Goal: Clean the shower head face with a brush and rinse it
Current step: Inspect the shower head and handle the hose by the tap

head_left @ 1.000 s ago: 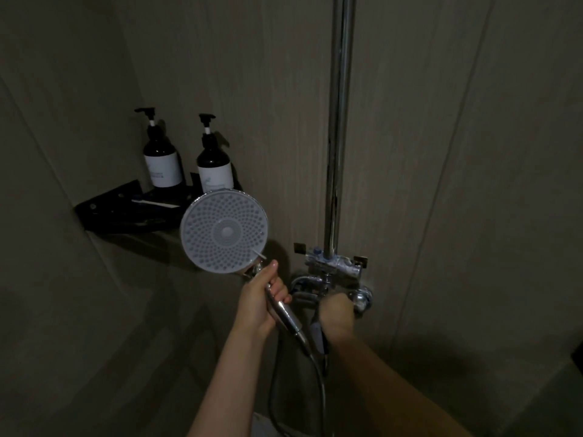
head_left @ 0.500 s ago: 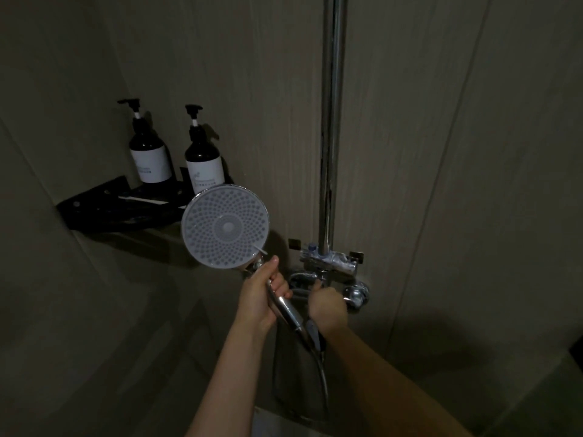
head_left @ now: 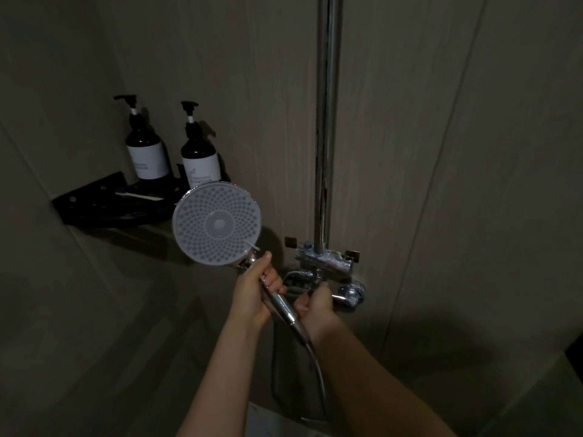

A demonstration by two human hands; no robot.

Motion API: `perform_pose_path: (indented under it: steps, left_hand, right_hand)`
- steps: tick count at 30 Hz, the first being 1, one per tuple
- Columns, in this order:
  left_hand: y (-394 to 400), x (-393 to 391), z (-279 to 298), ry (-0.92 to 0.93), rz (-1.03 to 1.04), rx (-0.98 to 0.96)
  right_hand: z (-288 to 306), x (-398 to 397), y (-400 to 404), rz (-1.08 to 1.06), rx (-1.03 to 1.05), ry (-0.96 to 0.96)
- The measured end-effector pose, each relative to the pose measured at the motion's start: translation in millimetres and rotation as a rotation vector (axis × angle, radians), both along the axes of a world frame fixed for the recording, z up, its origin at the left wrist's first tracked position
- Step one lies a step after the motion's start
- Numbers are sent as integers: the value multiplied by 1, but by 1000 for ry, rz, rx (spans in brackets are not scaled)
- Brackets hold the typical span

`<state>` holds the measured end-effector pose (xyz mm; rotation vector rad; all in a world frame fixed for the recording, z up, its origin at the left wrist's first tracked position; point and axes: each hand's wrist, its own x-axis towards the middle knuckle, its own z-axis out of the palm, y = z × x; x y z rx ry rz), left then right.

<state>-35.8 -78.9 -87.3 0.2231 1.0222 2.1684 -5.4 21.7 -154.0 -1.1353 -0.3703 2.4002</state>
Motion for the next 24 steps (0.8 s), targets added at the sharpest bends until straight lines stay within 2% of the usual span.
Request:
perform_pose_path:
  steps: [7,11,14,18,20,22,24]
  left_hand:
    - [-15,-4,-2,27,48,-9]
    - [-25,-8,-2,41,79,-28]
    - [-34,-10,0,23,127,-65]
    - [-44,-14,-4,-1,332,-166]
    - [-48,-17,-13,-7,476,-240]
    - [-53,-18,-19,10,601,-307]
    - [-57,-16,-23,51,667,-377]
  right_hand:
    - [12,6,-2,-52,-239,209]
    - [10,1,-2,-120,-308,273]
    - [9,-1,-1,-100,-277,237]
    - [-4,5,6,39,-51,20]
    - [-16,11,9,134,260,-164]
    - [-21,21,4,222,568,-432]
    - [-26,35,3,212,675,-748]
